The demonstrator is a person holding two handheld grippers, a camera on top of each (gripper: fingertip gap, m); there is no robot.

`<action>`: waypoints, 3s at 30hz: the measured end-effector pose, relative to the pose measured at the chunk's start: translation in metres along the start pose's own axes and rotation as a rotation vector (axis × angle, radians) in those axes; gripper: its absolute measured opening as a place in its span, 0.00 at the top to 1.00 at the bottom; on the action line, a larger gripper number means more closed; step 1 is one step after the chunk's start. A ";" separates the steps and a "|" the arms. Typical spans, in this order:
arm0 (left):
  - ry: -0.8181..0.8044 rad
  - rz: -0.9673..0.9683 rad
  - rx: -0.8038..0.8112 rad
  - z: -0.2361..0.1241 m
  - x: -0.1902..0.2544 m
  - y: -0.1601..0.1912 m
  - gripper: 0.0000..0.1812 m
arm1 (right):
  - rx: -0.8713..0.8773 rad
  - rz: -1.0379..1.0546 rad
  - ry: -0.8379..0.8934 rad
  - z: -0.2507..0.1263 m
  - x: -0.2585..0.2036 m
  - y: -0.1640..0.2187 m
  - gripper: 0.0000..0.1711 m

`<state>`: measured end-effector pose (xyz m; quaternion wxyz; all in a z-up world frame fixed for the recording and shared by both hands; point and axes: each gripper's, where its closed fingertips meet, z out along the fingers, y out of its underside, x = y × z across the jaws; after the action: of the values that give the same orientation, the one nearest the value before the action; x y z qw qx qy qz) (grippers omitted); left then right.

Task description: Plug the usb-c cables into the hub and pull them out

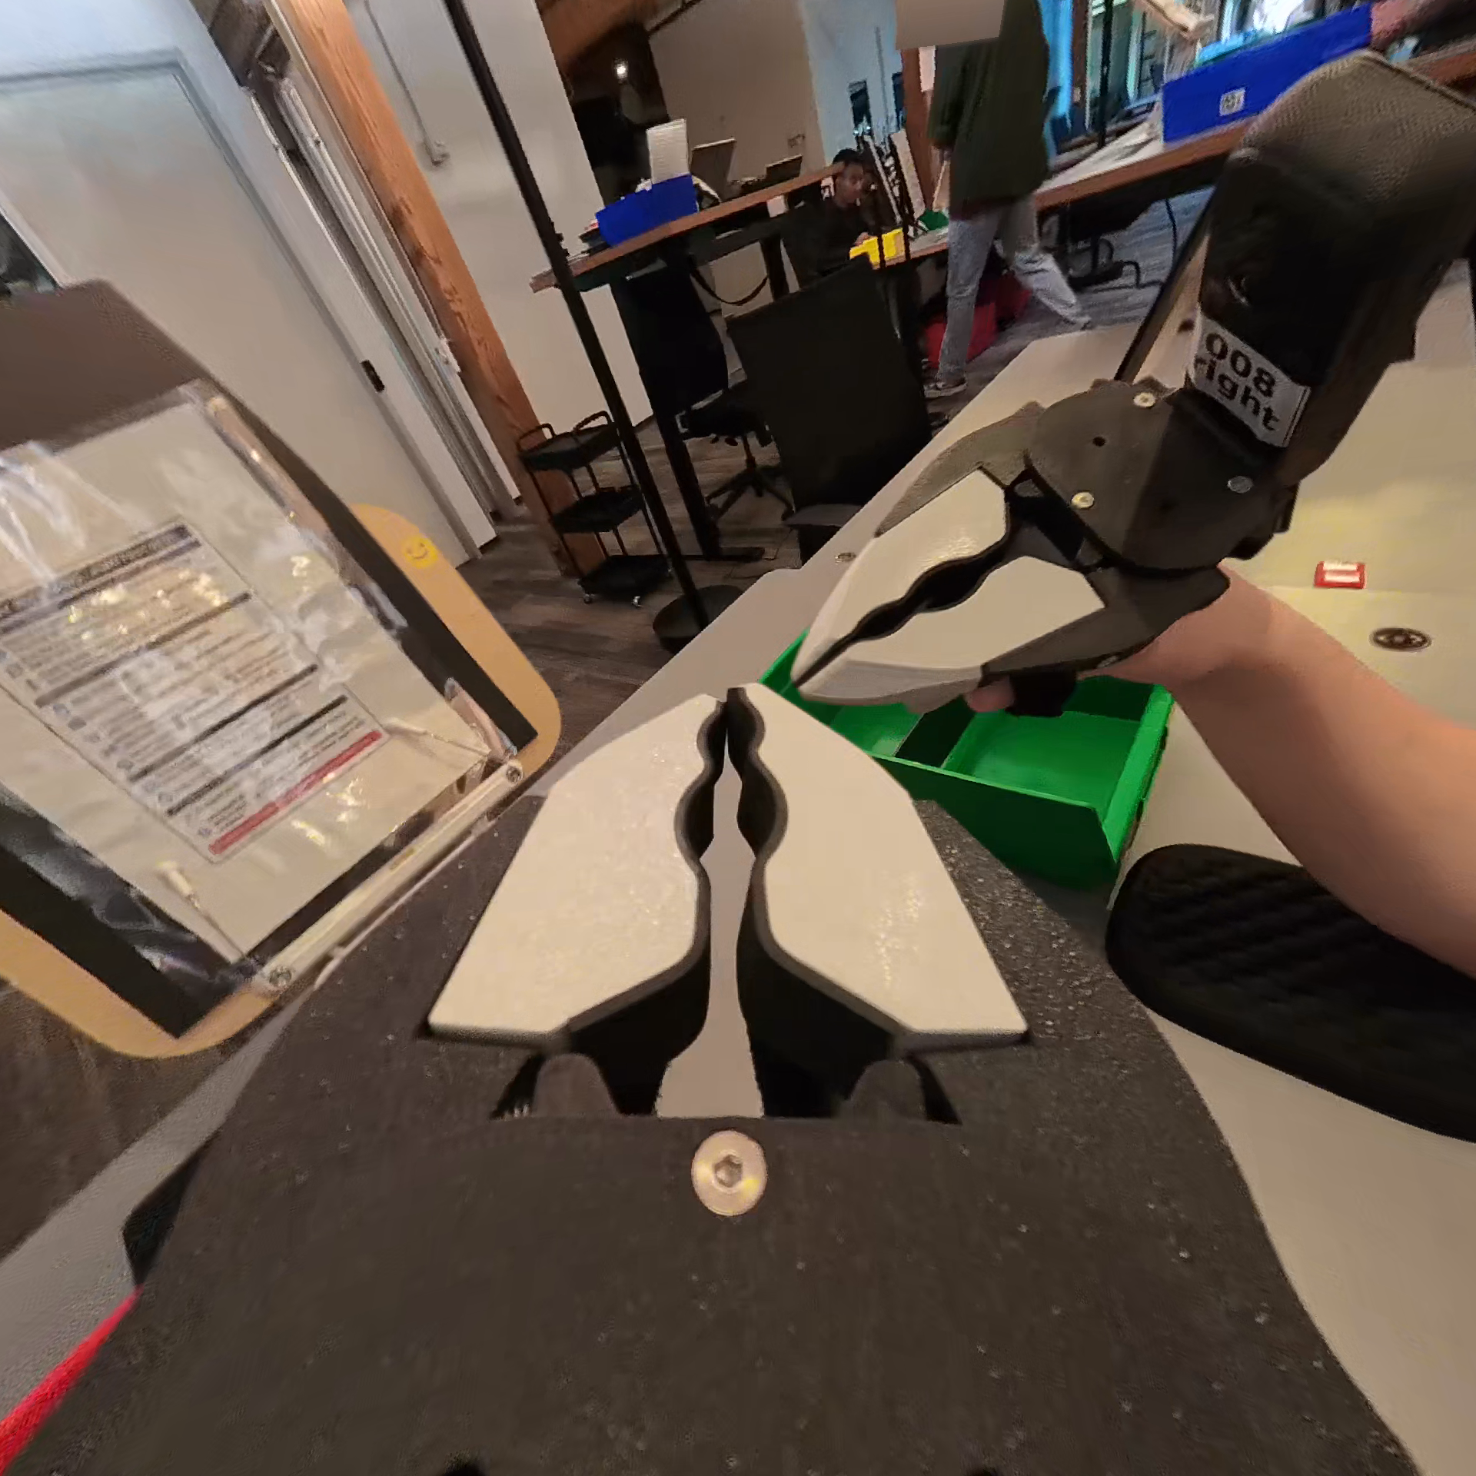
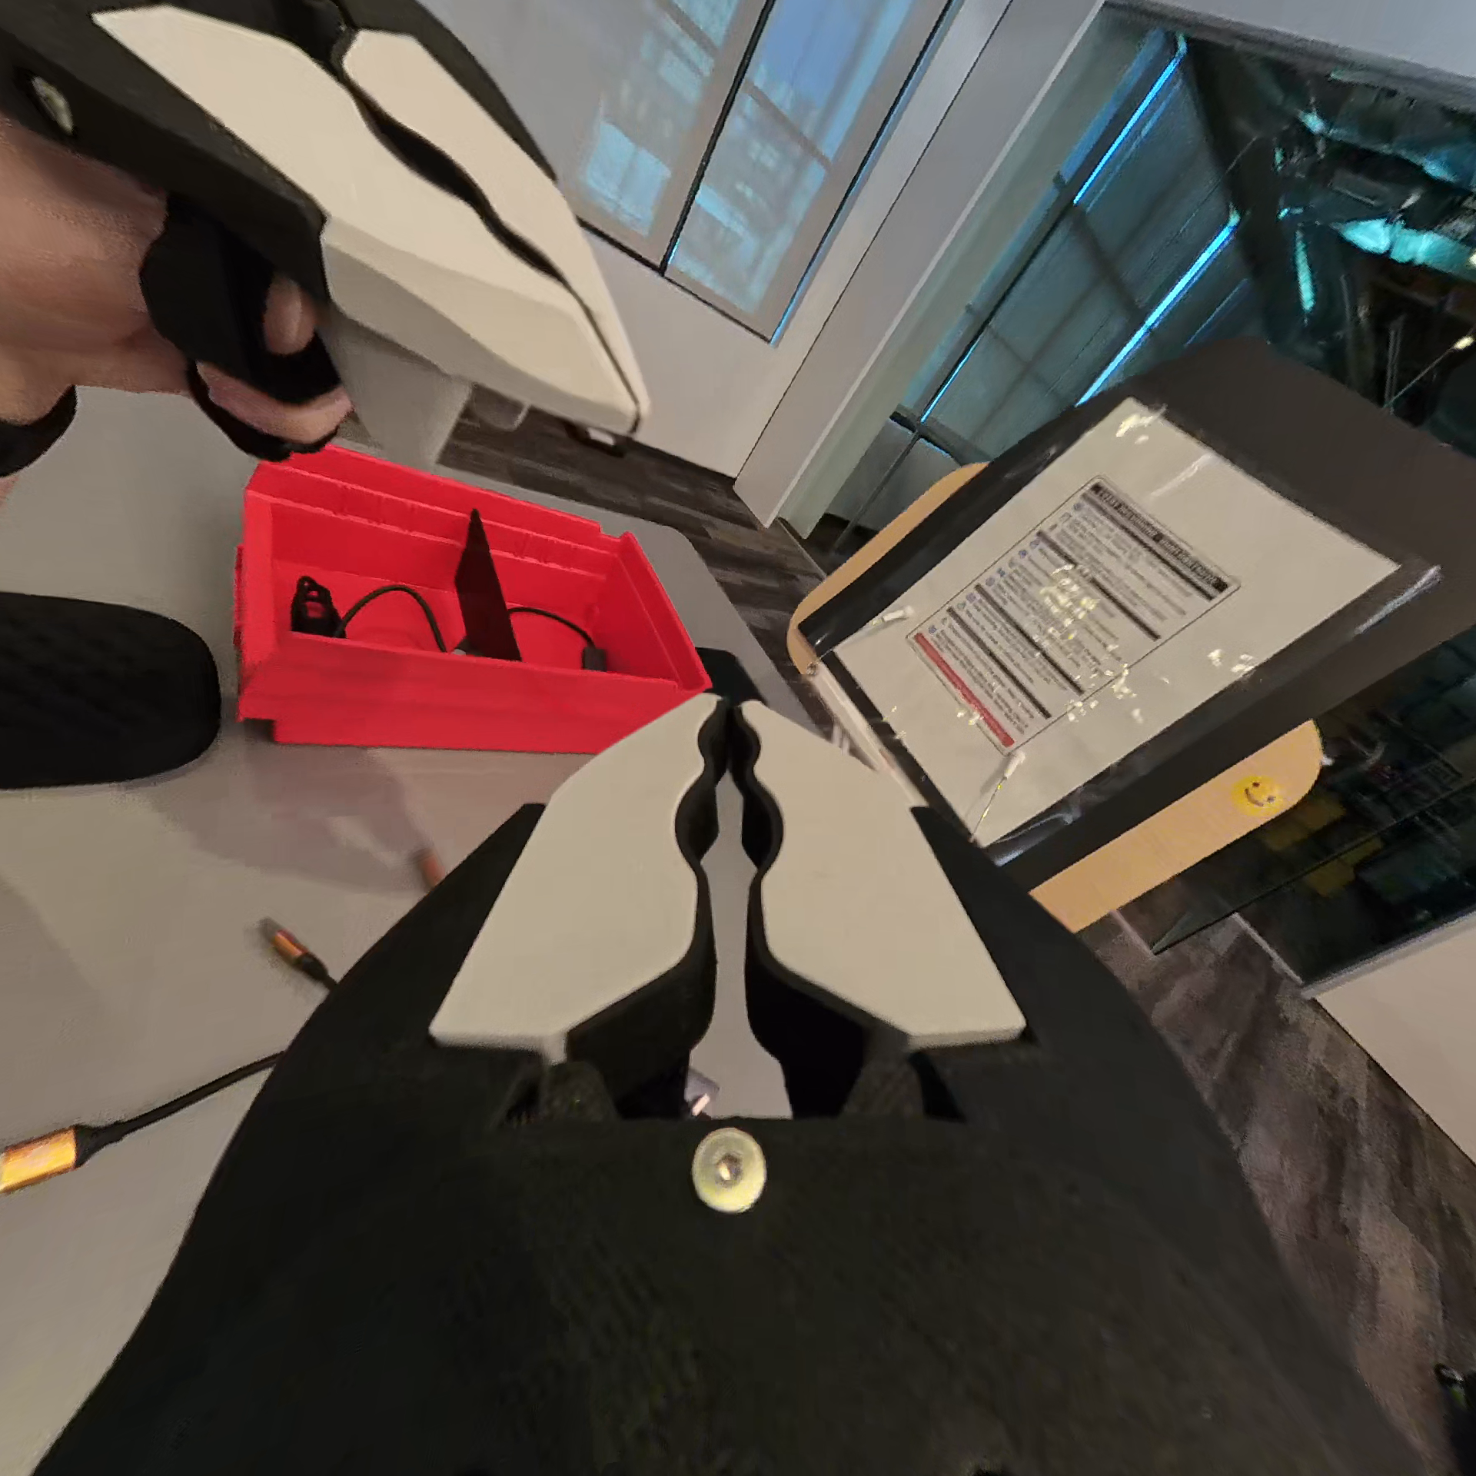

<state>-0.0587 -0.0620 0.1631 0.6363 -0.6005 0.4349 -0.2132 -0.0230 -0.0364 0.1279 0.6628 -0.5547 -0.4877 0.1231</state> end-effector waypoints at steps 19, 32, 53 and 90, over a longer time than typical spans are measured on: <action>-0.123 -0.194 0.046 -0.083 -0.071 0.009 0.91 | -0.661 -0.062 -0.337 0.121 -0.120 0.215 0.87; -0.022 -0.182 -0.060 -0.049 -0.067 0.033 0.91 | -0.730 0.130 -0.444 0.117 -0.127 0.238 0.99; 0.066 -0.292 -0.090 -0.056 -0.089 0.058 0.88 | -0.848 0.117 -0.719 0.121 -0.131 0.238 0.94; 0.457 -0.710 -0.008 0.009 -0.045 0.049 0.91 | -0.226 -0.725 0.231 0.057 0.004 0.001 0.97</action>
<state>-0.0881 -0.0118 0.1287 0.4082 -0.6527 0.3316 -0.5453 -0.0656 0.0020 0.1237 0.6486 -0.4262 -0.5847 -0.2363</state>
